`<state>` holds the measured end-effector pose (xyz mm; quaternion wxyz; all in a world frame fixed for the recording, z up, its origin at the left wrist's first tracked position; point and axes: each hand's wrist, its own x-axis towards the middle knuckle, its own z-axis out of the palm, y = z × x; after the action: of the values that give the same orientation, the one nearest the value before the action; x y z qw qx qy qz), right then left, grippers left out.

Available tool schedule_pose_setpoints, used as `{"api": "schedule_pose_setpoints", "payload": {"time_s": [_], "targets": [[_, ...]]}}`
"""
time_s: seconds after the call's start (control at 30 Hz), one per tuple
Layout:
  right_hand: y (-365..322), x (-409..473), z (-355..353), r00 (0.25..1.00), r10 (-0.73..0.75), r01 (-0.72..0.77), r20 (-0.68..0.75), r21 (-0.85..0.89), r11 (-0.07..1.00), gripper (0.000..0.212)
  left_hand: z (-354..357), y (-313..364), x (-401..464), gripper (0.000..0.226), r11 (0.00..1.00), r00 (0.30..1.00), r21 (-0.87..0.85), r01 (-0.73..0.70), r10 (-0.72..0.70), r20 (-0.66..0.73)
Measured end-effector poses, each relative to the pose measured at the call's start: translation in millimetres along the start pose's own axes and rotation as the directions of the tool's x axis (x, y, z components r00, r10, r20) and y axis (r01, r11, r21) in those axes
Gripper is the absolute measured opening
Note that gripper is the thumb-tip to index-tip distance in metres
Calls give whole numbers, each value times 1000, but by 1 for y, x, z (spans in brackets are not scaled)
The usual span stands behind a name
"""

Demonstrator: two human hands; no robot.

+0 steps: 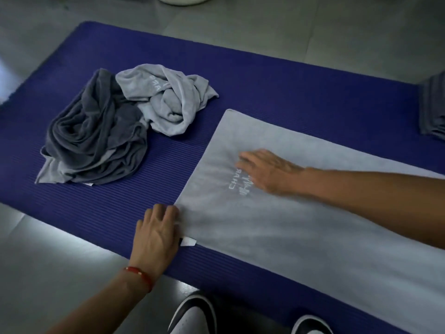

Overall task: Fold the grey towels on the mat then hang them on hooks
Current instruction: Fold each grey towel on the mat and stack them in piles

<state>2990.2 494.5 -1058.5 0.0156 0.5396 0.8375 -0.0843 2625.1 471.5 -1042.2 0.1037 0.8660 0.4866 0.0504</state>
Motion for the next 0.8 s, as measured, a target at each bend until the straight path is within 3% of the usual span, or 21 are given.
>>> {"api": "schedule_pose_setpoints", "payload": {"time_s": [0.07, 0.13, 0.27, 0.33, 0.4, 0.5, 0.6, 0.63, 0.73, 0.8], "targets": [[-11, -64, 10, 992, -122, 122, -2, -56, 991, 43, 5, 30, -2, 32, 965, 964, -14, -261, 261, 59], [-24, -129, 8, 988, -152, 153, 26, -61, 986, 38, 14, 68, -3, 32, 864, 859, -73, -498, 503, 91], [-43, -247, -14, 975, 1, 17, 224, -79, 997, 40, 30, 133, -2, 24, 612, 605, -104, -784, 791, 89], [-48, -307, -20, 955, 175, -160, 239, -82, 984, 37, 39, 155, -1, 24, 541, 531, -88, -836, 839, 117], [-56, -365, -18, 888, 386, -380, 249, -72, 922, 35, 49, 177, 2, 24, 495, 478, -77, -866, 862, 166], [-83, -426, -10, 704, 568, -605, 426, -59, 794, 48, 67, 213, 2, 21, 394, 377, -39, -918, 901, 215], [-110, -459, -9, 529, 591, -702, 609, -77, 708, 59, 73, 238, -2, 51, 283, 268, 0, -959, 907, 325], [-116, -462, -10, 503, 594, -724, 628, -68, 686, 63, 73, 242, -3, 50, 260, 249, 17, -966, 901, 354], [-121, -465, -5, 499, 622, -724, 604, -105, 682, 75, 73, 246, -6, 19, 181, 202, 91, -979, 915, 349], [-120, -460, -1, 535, 617, -640, 577, -201, 742, 78, 75, 250, -7, 21, 184, 199, 75, -980, 904, 378]]}}
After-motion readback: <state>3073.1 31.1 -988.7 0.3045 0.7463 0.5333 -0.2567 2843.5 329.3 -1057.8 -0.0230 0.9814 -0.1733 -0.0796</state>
